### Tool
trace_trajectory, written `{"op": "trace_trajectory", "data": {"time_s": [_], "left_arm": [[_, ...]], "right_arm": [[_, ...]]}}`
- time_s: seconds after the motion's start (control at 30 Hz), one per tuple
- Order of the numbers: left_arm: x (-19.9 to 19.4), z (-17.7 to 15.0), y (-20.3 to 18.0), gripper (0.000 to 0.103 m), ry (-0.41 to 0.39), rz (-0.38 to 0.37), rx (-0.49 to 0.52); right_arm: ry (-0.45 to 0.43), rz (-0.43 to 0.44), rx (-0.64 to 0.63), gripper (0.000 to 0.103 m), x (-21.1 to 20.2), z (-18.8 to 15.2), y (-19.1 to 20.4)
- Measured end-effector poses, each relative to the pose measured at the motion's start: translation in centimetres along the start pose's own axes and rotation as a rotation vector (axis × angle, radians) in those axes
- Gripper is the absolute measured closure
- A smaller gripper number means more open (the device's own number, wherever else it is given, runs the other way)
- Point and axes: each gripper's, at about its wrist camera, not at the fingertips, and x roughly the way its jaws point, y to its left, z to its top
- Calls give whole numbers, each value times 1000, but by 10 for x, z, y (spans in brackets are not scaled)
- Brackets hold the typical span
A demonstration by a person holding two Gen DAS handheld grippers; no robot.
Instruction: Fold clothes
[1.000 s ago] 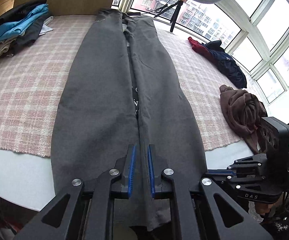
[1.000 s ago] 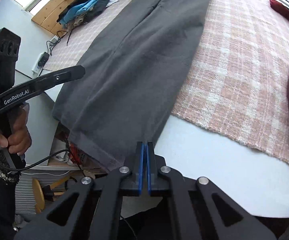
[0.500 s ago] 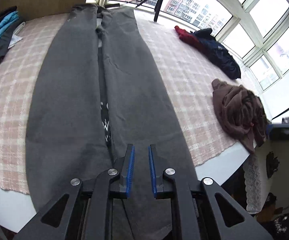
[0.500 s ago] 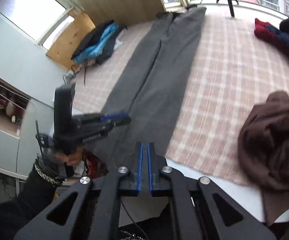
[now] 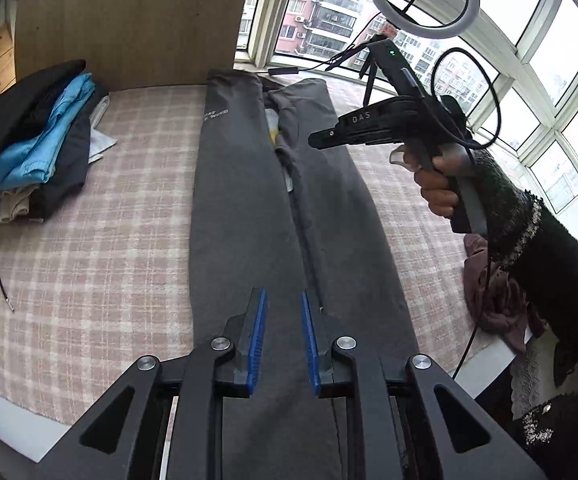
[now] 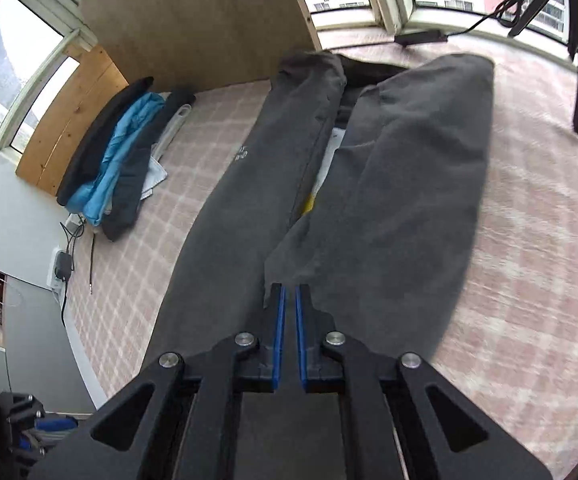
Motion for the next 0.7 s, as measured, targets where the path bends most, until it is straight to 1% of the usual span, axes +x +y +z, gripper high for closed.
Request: {"op": "trace_trajectory", "data": {"time_s": [0.03, 0.07, 0.1, 0.13, 0.2, 0.27, 0.33, 0.4, 0.47, 0.5, 0.6, 0.7], "left_arm": [[-4, -5, 6, 87, 4, -4, -16], [-8, -11, 11, 87, 8, -8, -32], [-12, -16, 16, 87, 14, -11, -46], [-16, -22, 20, 85, 21, -14, -59], [-22, -35, 27, 84, 45, -10, -77], [-24, -50, 33, 84, 88, -11, -84], [-22, -68, 38, 84, 137, -20, -87], [-18, -85, 42, 83, 187, -31, -89], [-12, -101, 45, 82, 226, -45, -77], [-9, -108, 46, 81, 243, -54, -67], [-5, -122, 49, 80, 269, -84, -23], [-2, -134, 53, 77, 286, -115, 25]], "right_arm": [[19, -7, -7, 97, 16, 4, 1], [21, -35, -26, 97, 26, 5, 4], [9, -45, -32, 100, 32, 5, 5], [2, -51, -33, 100, 37, 6, 5], [12, -44, -21, 100, 38, 6, 4], [13, -35, -6, 97, 29, 2, 2], [-2, 0, 24, 97, 5, -14, 0], [-20, 54, 56, 94, -25, -42, 0], [-38, 78, 78, 71, -55, -81, 3], [-48, 72, 86, 67, -68, -106, 7], [-72, 26, 125, 66, -99, -189, 29], [-91, -61, 233, 66, -113, -274, 54]]}}
